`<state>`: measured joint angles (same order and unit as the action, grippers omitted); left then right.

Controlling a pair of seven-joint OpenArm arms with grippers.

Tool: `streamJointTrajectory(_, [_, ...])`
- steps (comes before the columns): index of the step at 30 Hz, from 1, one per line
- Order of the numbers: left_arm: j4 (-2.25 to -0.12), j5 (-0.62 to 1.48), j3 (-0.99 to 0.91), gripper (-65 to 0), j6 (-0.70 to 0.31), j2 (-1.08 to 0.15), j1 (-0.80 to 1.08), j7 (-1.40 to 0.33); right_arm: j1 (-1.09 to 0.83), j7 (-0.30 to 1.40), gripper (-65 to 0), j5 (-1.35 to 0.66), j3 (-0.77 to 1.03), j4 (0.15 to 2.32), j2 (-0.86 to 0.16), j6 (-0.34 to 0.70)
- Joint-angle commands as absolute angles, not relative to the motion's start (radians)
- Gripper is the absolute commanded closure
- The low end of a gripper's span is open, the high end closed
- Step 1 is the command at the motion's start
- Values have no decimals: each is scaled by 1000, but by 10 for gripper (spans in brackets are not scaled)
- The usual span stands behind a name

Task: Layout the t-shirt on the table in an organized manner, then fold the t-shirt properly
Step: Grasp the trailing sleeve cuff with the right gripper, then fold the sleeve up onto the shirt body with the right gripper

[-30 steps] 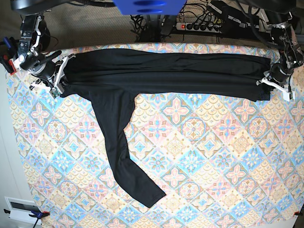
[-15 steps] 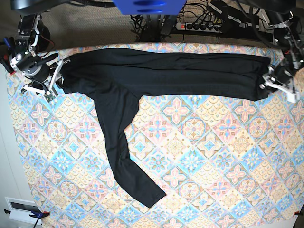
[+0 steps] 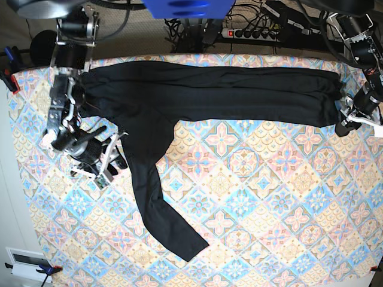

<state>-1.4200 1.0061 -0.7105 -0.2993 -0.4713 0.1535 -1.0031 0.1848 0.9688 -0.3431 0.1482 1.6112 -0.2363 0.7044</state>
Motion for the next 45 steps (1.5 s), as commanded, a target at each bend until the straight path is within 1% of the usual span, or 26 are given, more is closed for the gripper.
streamJointTrajectory(1, [-1435,1023,-717,-219,-305,-495,147,-989,240,931,-178,-348,150,1586,-260,698])
streamJointTrajectory(3, [-1435,1023,-717,-219,-305,-495,147,-989,297,892,-185,-348,110,1480,-260,698])
streamJointTrajectory(8, [-1435,1023,-717,-219,-305,-493,151,-989,420,792,-265,-348,15,1222,-260,698])
streamJointTrajectory(10, [-1435,1020,-717,-219,-305,-493,153,-989,458,754,-282,-348,-10,1136,-260,698])
streamJointTrajectory(14, [-1435,1020,-717,-219,-306,-493,154,-989,507,673,-282,-348,-19,1004,-260,698])
streamJointTrajectory(18, [-1435,1020,-716,-219,-306,-493,154,-989,513,601,-282,-348,-21,889,-260,698])
streamJointTrajectory(25, [-1435,1020,-716,-219,-306,-493,154,-989,513,536,-282,-348,-24,780,-260,698])
streamJointTrajectory(28, [-1435,1020,-716,-219,-306,-493,154,-989,513,535,-274,-348,-24,777,-260,698])
streamJointTrajectory(30, [-1435,1020,-716,-219,-306,-493,154,-989,510,538,-229,-348,-25,777,-260,698])
streamJointTrajectory(31, [-1435,1020,-716,-219,-306,-493,154,-989,509,538,-191,-348,-25,780,-260,698])
streamJointTrajectory(34, [-1435,1018,-716,-219,-306,-493,154,-989,506,541,-39,-348,-25,797,-260,698])
streamJointTrajectory(35, [-1435,1018,-716,-219,-306,-493,154,-989,503,542,0,-349,-25,820,-259,698])
streamJointTrajectory(38, [-1434,1018,-716,-219,-306,-493,154,-989,430,593,-8,-355,-24,934,-259,698])
streamJointTrajectory(41, [-1431,1017,-716,-219,-306,-493,156,-989,349,662,0,-366,-24,1156,-259,698])
streamJointTrajectory(45, [-1431,1017,-716,-217,-306,-486,156,-989,248,769,0,-450,-24,1440,-259,698])
